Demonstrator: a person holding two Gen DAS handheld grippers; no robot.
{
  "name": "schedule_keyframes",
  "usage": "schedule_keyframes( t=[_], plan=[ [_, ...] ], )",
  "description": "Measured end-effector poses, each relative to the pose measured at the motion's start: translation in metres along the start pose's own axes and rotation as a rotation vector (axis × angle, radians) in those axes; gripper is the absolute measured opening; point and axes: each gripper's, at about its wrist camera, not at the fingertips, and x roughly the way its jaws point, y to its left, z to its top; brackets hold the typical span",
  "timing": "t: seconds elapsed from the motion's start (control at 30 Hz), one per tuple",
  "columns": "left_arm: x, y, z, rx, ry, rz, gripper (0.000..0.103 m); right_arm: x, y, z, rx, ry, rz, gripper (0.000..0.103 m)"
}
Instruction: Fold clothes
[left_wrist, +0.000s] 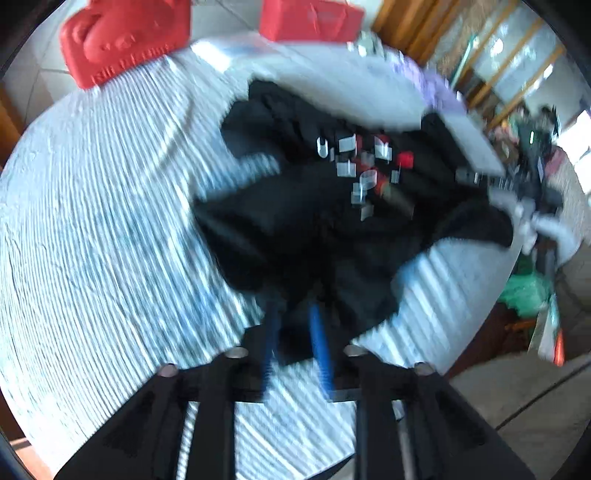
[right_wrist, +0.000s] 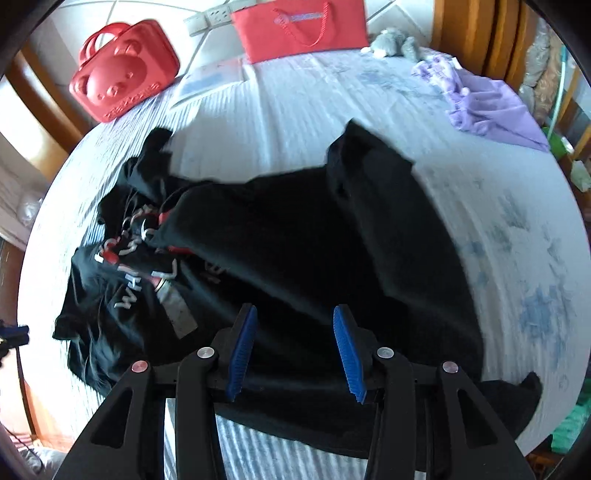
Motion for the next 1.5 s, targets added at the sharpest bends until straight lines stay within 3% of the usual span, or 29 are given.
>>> schedule_keyframes(
  t=[0.07,0.13,0.17,0.23,0.37,0.5,0.6,0.7,0.73,0.77,0.8,0.83,0.87,0.9,1.07,1.13,1.2,1.27,1.37,1.43,1.47,1.5],
  plan=[
    [-0.005,0.009,0.026,-0.018,-0.082,0.017,0.059,-0.006,-0.006,0.007,0.021,-0.028,-0.013,0.043],
    [0.008,0.016,0.056,-0.021,-0.124,0.038,0.059,-0.008,-0.014,0.02,0.047,-0.054,-0.025,0.044],
    [0.016,0.019,0.071,-0.023,-0.143,0.049,0.059,-0.01,-0.018,0.026,0.06,-0.067,-0.032,0.05],
    [0.042,0.029,0.1,-0.036,-0.143,0.075,0.059,-0.009,-0.024,0.04,0.073,-0.086,-0.047,0.055],
    [0.099,0.043,0.154,-0.052,-0.118,0.129,0.059,-0.007,-0.026,0.061,0.035,-0.099,-0.078,0.055],
    [0.143,0.047,0.18,-0.06,-0.08,0.161,0.059,0.006,-0.032,0.08,0.006,-0.072,-0.102,0.057],
    [0.168,0.047,0.185,-0.076,-0.046,0.147,0.059,0.02,-0.036,0.09,-0.01,-0.049,-0.116,0.063],
    [0.182,0.043,0.186,-0.11,-0.014,0.071,0.057,0.042,-0.04,0.097,-0.011,0.006,-0.111,0.065],
    [0.181,0.038,0.185,-0.104,-0.029,0.068,0.051,0.049,-0.04,0.097,-0.018,0.024,-0.102,0.065],
    [0.186,0.034,0.186,-0.099,-0.017,0.047,0.014,0.054,-0.037,0.095,-0.037,0.04,-0.11,0.061],
    [0.19,0.031,0.186,-0.094,-0.009,0.032,0.001,0.059,-0.034,0.094,-0.056,0.056,-0.118,0.052],
    [0.19,0.027,0.186,-0.085,-0.02,0.049,0.001,0.063,-0.031,0.093,-0.074,0.072,-0.126,0.029],
    [0.189,0.024,0.186,-0.076,-0.034,0.07,0.0,0.067,-0.029,0.091,-0.09,0.083,-0.14,0.017],
    [0.182,0.022,0.185,-0.064,-0.068,0.108,0.0,0.066,-0.027,0.09,-0.096,0.076,-0.16,0.017],
    [0.109,0.044,0.18,-0.114,-0.251,0.204,0.0,-0.001,-0.013,0.092,-0.14,-0.137,-0.254,0.013],
    [0.072,0.055,0.177,-0.115,-0.329,0.269,0.0,-0.036,-0.002,0.099,-0.16,-0.231,-0.259,0.013],
    [0.037,0.073,0.176,-0.142,-0.388,0.275,0.0,-0.07,0.009,0.107,-0.179,-0.318,-0.254,0.013],
    [0.016,0.088,0.176,-0.153,-0.378,0.237,0.0,-0.099,0.018,0.116,-0.191,-0.391,-0.258,0.013],
    [0.017,0.098,0.181,-0.15,-0.318,0.128,0.003,-0.107,0.017,0.132,-0.163,-0.398,-0.32,0.013],
    [0.037,0.097,0.181,-0.14,-0.266,0.096,0.018,-0.104,0.005,0.134,-0.109,-0.377,-0.345,0.013],
    [0.047,0.096,0.18,-0.134,-0.24,0.081,0.035,-0.099,-0.004,0.131,-0.075,-0.359,-0.364,0.013],
    [0.058,0.093,0.18,-0.131,-0.22,0.07,0.041,-0.093,-0.016,0.126,-0.044,-0.333,-0.404,0.013]
  ],
)
